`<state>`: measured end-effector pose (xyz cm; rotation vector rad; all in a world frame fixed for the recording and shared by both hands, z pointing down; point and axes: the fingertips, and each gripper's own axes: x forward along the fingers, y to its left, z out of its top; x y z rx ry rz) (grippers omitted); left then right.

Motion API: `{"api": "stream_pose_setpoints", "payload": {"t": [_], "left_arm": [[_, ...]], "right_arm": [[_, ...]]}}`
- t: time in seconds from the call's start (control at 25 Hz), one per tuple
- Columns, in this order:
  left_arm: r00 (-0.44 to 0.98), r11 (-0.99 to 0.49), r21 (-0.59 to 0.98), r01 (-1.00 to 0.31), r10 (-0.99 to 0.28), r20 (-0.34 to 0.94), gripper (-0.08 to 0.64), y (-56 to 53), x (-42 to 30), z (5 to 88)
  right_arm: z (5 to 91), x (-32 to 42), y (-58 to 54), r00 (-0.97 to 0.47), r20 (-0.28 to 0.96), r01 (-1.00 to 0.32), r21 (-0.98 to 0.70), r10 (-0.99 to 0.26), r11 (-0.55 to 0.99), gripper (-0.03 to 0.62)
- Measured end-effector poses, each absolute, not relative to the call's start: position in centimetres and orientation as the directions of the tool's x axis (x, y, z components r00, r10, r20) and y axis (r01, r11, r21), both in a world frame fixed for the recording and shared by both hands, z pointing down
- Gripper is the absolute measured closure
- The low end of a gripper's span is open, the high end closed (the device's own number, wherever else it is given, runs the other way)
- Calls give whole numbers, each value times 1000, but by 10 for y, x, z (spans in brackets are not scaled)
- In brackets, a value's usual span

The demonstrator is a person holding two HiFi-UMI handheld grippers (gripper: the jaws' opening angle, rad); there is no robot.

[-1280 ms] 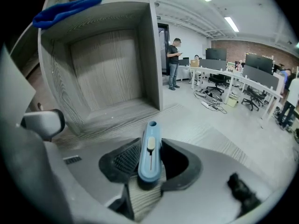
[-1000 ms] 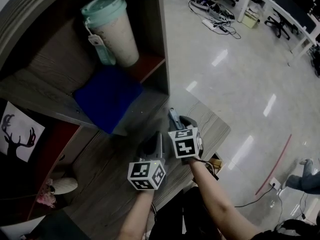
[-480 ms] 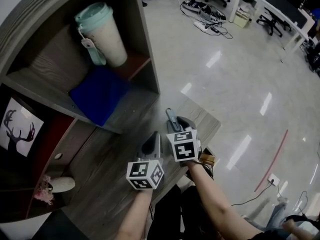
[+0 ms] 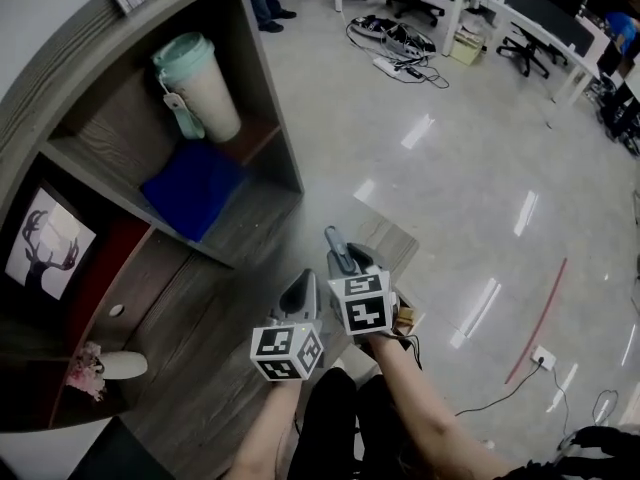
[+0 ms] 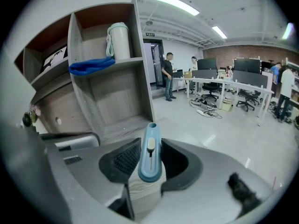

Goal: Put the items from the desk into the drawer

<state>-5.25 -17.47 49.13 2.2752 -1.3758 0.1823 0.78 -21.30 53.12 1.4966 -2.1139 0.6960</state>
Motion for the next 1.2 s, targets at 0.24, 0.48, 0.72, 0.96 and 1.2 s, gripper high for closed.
{"api": "stream_pose_setpoints", "payload": {"t": [0.24, 0.48, 0.72, 0.96, 1.2], "left_arm": [[502, -407, 312, -859, -789, 354, 551, -155, -41, 483], [528, -436, 310, -845, -773, 352, 551, -135, -22, 479], [564, -479, 302, -824, -744, 358, 551, -118, 3, 478], [608, -530, 300, -793, -705, 364, 551, -109, 31, 483], [663, -587, 308, -749, -647, 378, 551, -95, 68, 494]], "right_arm": [[516, 21, -183, -298, 617, -952, -137, -728, 273, 453], [509, 39, -159, -279, 612, -959, -133, -740, 251, 453], [506, 63, -141, -252, 606, -967, -138, -754, 212, 453], [511, 98, -126, -197, 607, -980, -137, -770, 143, 453], [526, 136, -104, -133, 625, -989, -136, -769, 61, 453]]}}
